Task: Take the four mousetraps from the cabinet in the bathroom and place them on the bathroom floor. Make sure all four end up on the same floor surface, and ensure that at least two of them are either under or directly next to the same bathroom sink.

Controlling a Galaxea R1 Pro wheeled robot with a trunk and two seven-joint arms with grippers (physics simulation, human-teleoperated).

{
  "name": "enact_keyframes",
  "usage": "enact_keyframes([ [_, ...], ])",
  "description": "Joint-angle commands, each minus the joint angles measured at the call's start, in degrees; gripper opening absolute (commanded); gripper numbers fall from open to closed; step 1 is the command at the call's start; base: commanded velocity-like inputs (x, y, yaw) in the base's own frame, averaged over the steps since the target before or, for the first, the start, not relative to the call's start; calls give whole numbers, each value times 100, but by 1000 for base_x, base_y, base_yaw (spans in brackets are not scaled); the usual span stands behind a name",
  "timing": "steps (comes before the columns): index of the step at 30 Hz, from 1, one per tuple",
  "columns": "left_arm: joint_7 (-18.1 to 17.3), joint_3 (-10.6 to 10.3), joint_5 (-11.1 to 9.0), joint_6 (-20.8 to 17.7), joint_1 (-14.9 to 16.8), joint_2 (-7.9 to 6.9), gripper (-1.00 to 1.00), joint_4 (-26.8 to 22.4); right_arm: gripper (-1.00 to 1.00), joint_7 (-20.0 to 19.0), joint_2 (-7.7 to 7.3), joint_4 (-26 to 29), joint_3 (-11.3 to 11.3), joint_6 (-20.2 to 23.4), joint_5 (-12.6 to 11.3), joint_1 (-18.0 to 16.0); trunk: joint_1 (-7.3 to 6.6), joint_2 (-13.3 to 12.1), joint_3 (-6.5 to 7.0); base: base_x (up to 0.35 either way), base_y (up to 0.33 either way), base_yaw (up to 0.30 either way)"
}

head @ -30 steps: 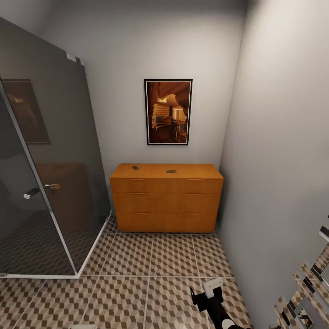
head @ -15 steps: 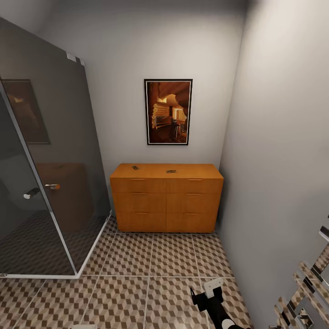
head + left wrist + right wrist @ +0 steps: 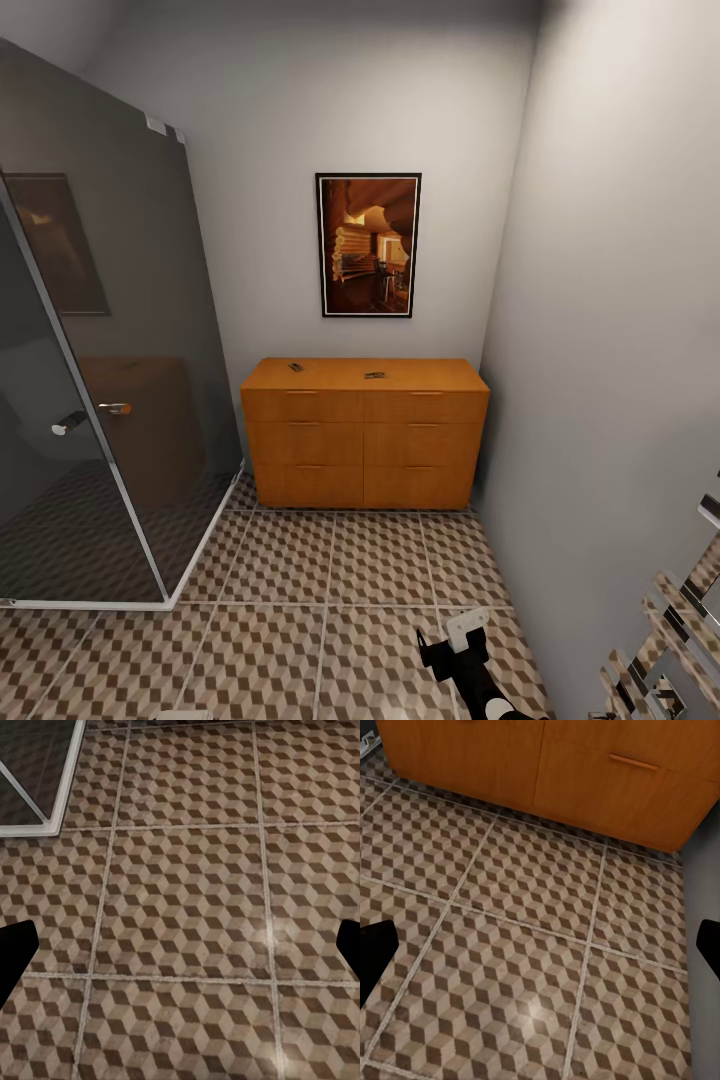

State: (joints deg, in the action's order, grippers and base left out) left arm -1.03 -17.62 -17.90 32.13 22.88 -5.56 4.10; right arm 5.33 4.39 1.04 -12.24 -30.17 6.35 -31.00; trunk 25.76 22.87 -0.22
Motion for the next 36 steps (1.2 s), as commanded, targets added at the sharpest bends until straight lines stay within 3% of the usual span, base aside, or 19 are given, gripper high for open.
enact_keyframes([
  [1,-11,-49,-47,30,6,3,100,21,100,56,1,-7,-15,-7,60,-3,2,5,-2,0,0,0],
  [36,-11,-49,-47,30,6,3,100,21,100,56,0,-7,-15,-7,60,-3,2,5,-2,0,0,0],
])
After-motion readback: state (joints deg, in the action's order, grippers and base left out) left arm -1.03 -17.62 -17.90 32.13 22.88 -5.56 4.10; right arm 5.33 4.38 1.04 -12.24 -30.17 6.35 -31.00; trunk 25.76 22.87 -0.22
